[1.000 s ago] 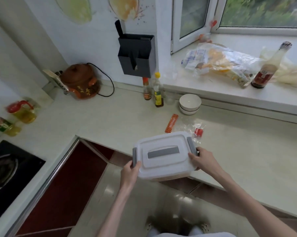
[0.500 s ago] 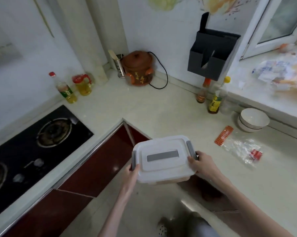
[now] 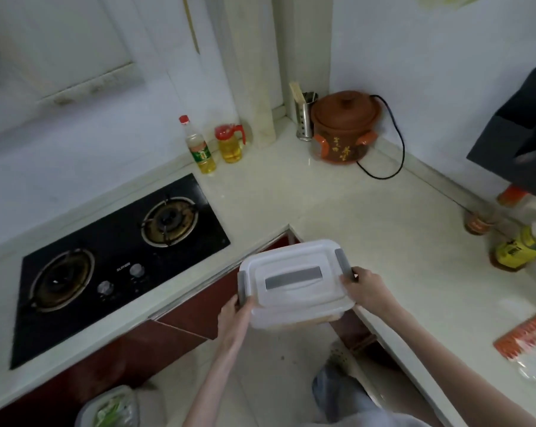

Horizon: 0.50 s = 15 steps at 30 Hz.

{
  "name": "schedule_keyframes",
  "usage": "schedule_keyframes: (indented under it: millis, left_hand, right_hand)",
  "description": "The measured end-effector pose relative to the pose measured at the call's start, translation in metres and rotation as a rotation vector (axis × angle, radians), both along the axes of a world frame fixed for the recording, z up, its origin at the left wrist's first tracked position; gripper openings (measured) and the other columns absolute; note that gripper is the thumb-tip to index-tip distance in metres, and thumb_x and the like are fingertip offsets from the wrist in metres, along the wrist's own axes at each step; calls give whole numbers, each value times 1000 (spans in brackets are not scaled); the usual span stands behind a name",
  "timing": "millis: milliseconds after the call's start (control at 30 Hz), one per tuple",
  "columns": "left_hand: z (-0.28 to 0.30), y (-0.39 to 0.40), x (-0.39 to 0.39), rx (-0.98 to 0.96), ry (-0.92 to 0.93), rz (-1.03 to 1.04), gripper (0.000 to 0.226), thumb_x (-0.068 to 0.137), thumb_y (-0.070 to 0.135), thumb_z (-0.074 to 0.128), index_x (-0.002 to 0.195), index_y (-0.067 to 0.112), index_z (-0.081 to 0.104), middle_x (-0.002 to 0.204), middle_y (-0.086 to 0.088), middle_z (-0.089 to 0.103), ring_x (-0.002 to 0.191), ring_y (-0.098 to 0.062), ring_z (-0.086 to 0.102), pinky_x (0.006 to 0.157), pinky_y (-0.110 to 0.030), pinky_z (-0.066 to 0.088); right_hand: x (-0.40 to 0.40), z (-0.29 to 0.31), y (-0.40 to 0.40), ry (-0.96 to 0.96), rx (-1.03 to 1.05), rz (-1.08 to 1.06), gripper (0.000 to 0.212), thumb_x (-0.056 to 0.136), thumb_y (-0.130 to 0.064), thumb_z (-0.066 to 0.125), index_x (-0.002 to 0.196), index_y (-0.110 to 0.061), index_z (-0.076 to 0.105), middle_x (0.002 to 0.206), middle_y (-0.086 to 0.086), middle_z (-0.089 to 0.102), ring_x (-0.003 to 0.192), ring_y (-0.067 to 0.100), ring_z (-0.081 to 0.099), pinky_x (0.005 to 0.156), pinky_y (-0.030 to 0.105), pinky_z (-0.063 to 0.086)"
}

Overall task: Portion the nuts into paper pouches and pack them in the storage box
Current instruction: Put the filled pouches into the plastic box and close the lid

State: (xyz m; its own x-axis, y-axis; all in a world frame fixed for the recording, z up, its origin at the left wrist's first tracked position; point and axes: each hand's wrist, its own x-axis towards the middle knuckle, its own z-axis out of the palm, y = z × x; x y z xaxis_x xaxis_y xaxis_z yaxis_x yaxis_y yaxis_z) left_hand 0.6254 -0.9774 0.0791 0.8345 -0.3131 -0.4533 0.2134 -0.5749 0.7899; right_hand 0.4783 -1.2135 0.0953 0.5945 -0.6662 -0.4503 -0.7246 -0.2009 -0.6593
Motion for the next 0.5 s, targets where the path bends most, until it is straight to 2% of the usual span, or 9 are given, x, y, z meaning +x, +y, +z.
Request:
schedule_keyframes:
  millis: [67, 133, 200, 300, 367, 433, 500]
  left_hand:
    - [7, -12, 19, 13, -10, 29, 7, 85, 38, 65, 91, 34, 64, 83, 4, 70, 71, -17, 63, 73, -40, 52]
    - [11, -25, 37, 22, -13, 85, 15, 78, 40, 66, 90, 32, 65, 84, -1, 71, 68, -22, 62, 63, -36, 50]
    - [10, -37, 52, 34, 8, 140, 25, 82, 32, 66, 104, 21, 66, 91, -6, 71, 70, -28, 64, 54, -27, 46]
    - [5, -45, 68, 54, 41, 164, 25, 86, 20, 65, 112, 20, 62, 92, -5, 70, 69, -21, 64, 47, -27, 49]
    - [5, -51, 77, 40, 56, 182, 28, 79, 27, 66, 107, 25, 61, 90, -3, 70, 71, -21, 64, 51, -31, 52]
    - [4, -59, 89, 27, 60, 193, 38, 66, 35, 62, 103, 26, 62, 88, -3, 69, 71, -20, 63, 49, -29, 50]
    - [3, -69, 103, 13, 58, 187, 41, 64, 35, 59, 104, 26, 60, 87, -1, 68, 73, -19, 62, 48, -27, 49]
  right_hand:
    - [27, 1, -16, -19, 26, 16, 34, 96, -28, 44, 110, -2, 61, 102, 16, 67, 86, 34, 65, 76, 39, 53]
    - [52, 3, -33, -30, 52, 28, 39, 97, -33, 40, 108, -3, 62, 99, 16, 68, 82, 32, 66, 76, 39, 54]
    - [73, 4, -47, -33, 66, 69, 42, 97, -37, 40, 108, -2, 61, 100, 17, 69, 86, 35, 67, 80, 42, 54]
    - [94, 6, -62, -17, 83, 116, 42, 97, -37, 43, 108, 0, 60, 99, 18, 69, 88, 36, 66, 80, 42, 54]
    - [106, 6, -71, 1, 92, 133, 38, 96, -35, 46, 102, 0, 61, 87, 14, 69, 77, 30, 67, 66, 32, 53]
    - [117, 5, -80, 11, 111, 137, 32, 95, -32, 48, 95, -2, 59, 73, 5, 65, 61, 19, 64, 45, 19, 44]
    - [127, 4, -87, 2, 140, 123, 28, 94, -30, 50, 96, -3, 59, 69, 0, 61, 56, 11, 60, 36, 10, 36]
